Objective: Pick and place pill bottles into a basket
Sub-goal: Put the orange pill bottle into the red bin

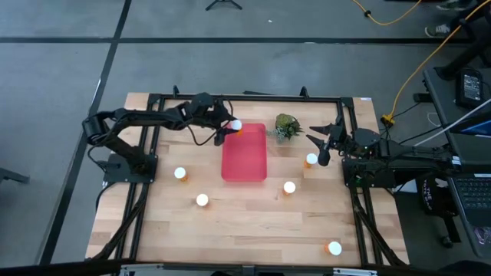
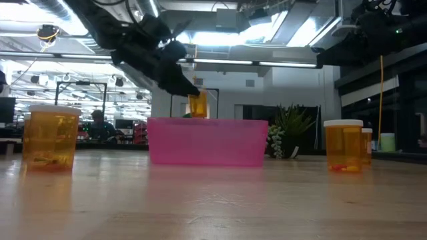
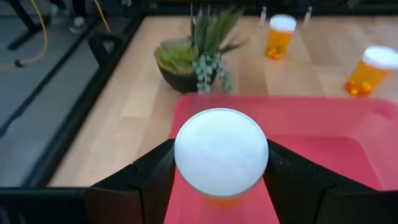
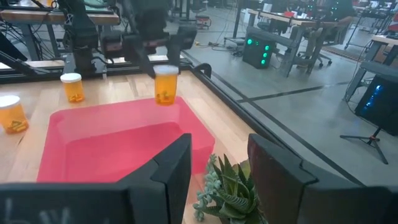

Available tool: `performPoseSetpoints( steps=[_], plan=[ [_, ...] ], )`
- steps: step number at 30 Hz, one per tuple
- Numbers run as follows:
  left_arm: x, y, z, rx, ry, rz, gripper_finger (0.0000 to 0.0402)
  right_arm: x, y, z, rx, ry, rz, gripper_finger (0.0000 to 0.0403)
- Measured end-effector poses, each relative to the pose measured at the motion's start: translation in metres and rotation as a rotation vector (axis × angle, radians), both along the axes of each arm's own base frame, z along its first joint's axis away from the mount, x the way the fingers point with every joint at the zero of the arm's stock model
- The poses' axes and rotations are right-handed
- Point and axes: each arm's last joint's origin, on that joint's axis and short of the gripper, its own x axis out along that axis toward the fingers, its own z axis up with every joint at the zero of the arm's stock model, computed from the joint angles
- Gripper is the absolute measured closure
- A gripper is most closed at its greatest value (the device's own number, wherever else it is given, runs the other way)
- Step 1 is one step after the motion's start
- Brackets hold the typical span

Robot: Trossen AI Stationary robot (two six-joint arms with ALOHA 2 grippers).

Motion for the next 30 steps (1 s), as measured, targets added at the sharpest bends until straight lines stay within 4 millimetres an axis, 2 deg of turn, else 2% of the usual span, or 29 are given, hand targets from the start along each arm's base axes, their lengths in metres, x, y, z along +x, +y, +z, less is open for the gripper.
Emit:
performPoseSetpoints(
  steps=[11,24,30],
  plan=[
    [0.011,0.004,-0.036,-0.009,0.122,0.034,0.0185,0.0,0.0,0.0,0.001,0.001,0.0,0.0242],
    [0.016,0.006,-0.057,0.023,0.195,0.055,0.0185,0.0,0.0,0.0,0.001,0.002,0.0,0.0242],
    [0.017,0.006,-0.06,0.027,0.206,0.063,0.0185,0.0,0.0,0.0,0.003,0.004,0.0,0.0242]
  ],
)
